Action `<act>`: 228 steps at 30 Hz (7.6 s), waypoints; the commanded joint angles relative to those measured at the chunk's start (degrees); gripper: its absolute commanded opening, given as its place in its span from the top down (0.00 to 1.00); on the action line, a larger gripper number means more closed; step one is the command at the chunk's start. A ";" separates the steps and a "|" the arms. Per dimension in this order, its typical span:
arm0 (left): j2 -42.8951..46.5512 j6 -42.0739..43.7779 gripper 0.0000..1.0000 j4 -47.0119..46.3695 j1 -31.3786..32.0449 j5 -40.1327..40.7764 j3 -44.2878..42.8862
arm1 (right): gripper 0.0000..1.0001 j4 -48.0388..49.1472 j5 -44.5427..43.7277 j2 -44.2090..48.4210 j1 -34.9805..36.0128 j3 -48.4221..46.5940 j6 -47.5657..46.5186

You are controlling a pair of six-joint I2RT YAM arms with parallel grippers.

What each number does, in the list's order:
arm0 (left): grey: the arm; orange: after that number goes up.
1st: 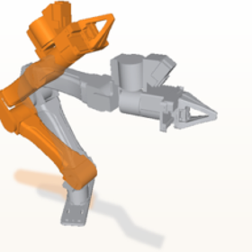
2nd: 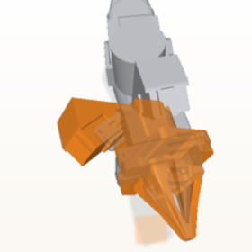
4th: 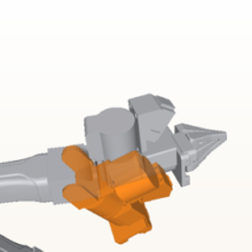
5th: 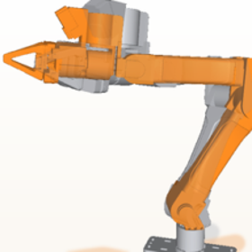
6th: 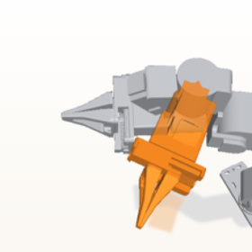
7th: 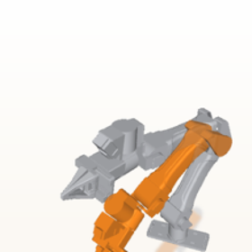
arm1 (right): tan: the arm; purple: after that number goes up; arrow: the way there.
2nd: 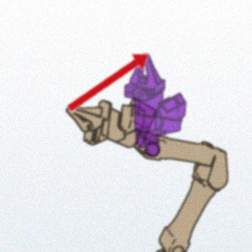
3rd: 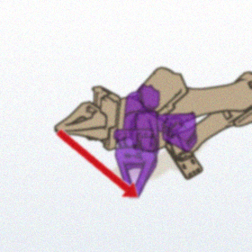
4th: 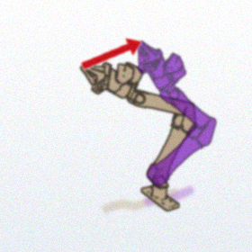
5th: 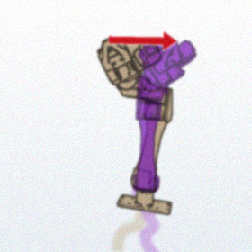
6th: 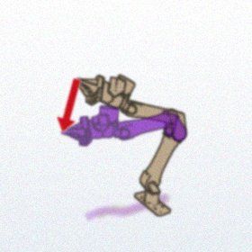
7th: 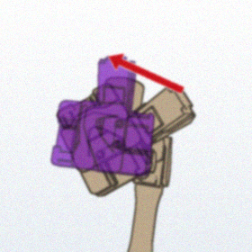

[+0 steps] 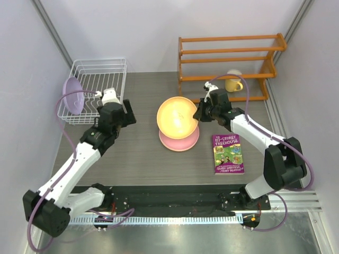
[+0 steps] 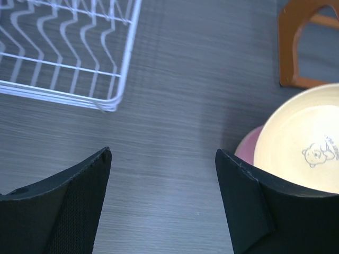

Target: Unload the plates from the dish rack

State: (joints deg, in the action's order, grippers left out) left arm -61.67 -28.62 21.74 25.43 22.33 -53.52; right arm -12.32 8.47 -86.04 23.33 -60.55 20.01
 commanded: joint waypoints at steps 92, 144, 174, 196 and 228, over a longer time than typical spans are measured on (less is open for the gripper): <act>-40.99 39.06 1.00 -30.94 -32.92 21.52 -29.20 | 0.28 -10.36 -3.11 -5.72 -6.28 -3.96 -3.40; -6.54 -17.78 1.00 -21.47 -7.77 -37.01 4.56 | 0.20 10.56 16.67 2.46 0.93 -3.52 8.82; 7.43 -3.82 0.26 -10.75 -7.15 -17.34 8.78 | 0.92 -3.06 9.81 -1.32 -3.37 -3.70 2.05; 16.41 2.96 0.26 -9.43 -7.06 -4.84 13.53 | 0.77 -12.82 10.86 -8.62 -5.23 -4.31 0.47; -8.46 10.87 0.00 -10.22 -4.16 8.51 -1.23 | 0.00 11.34 -38.43 30.66 -4.44 25.21 -5.16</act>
State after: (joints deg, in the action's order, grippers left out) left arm -69.49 -21.43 13.45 20.40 23.88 -51.37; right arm -12.99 -17.96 -61.87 18.68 -41.36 15.11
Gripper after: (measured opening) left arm 0.994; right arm 0.995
